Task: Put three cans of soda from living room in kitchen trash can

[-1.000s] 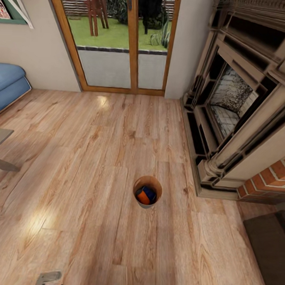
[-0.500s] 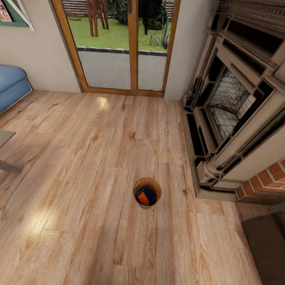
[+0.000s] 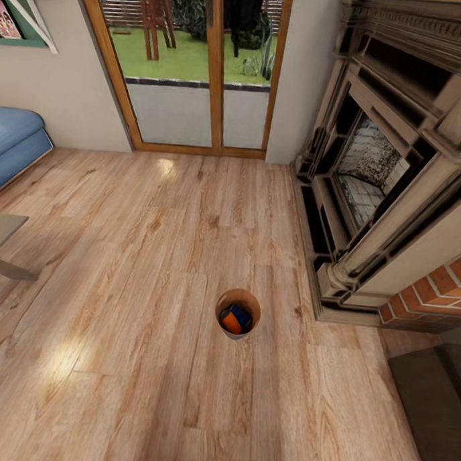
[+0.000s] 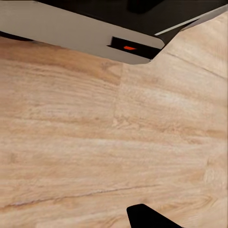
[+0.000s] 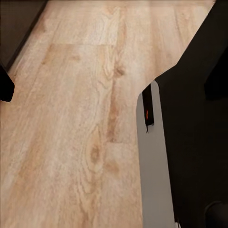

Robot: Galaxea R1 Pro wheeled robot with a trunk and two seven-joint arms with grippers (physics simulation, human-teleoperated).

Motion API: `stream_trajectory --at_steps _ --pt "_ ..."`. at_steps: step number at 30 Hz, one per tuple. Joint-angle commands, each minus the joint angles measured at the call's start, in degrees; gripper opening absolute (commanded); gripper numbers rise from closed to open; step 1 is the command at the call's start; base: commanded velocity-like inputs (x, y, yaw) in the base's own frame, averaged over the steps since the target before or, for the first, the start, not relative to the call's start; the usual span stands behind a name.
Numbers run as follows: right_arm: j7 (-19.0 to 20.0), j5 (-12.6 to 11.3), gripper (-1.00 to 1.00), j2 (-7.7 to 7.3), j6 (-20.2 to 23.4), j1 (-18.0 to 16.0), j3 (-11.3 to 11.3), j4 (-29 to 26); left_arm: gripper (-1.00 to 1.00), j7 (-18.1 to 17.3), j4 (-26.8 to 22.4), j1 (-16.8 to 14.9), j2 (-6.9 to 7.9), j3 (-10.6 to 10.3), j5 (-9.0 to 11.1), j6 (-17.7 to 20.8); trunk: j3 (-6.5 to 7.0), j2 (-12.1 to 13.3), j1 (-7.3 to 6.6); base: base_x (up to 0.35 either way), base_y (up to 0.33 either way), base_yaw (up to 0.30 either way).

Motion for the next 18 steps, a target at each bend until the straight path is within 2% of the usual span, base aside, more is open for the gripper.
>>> stream_trajectory --at_steps 1,7,18 --pt "0.0 -0.1 1.0 0.0 -0.1 0.1 0.0 0.0 1.0 -0.1 0.0 0.1 0.0 0.0 0.0 -0.3 0.19 0.4 -0.23 0.0 0.0 0.0" --pt "0.0 -0.6 1.0 -0.01 -0.3 0.8 0.0 0.0 1.0 -0.4 0.0 0.3 -0.14 0.0 0.1 -2.1 1.26 2.8 -1.54 0.0 0.0 0.0" --pt "0.0 -1.2 1.0 -0.44 -0.3 0.9 -0.1 0.0 1.0 -0.5 0.0 0.2 -0.54 0.1 0.0 -2.5 3.24 7.2 -3.96 0.0 0.0 0.0"
